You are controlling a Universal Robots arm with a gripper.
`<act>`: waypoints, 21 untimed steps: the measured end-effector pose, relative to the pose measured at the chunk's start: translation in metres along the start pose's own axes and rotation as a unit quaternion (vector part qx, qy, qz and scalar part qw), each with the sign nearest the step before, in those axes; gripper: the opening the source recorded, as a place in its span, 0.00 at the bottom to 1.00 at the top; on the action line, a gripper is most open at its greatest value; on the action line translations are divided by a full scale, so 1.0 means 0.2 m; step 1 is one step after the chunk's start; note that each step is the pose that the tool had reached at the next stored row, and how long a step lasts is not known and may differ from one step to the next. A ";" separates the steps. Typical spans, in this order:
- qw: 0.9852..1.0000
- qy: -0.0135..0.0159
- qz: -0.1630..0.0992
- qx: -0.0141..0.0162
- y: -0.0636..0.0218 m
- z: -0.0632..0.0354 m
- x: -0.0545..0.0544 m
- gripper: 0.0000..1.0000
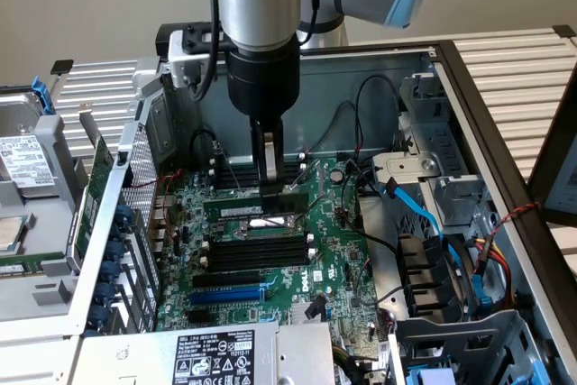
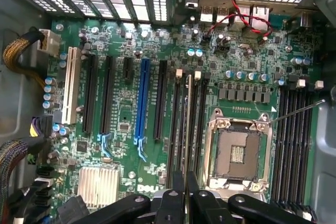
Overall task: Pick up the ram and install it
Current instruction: 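Insert the ram into the slot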
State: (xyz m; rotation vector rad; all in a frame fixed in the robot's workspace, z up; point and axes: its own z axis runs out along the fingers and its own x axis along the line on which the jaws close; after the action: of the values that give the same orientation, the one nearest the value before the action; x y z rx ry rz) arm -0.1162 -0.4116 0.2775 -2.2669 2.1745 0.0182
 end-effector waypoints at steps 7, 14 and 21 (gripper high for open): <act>1.000 -0.001 0.002 0.000 0.000 0.036 0.00 0.13; 1.000 -0.001 0.004 0.000 0.000 0.068 0.01 0.13; 1.000 -0.002 0.006 0.000 0.002 0.081 0.03 0.13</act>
State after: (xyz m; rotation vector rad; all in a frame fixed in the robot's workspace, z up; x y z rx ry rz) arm -0.1165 -0.4165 0.2613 -2.2526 2.1861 0.0214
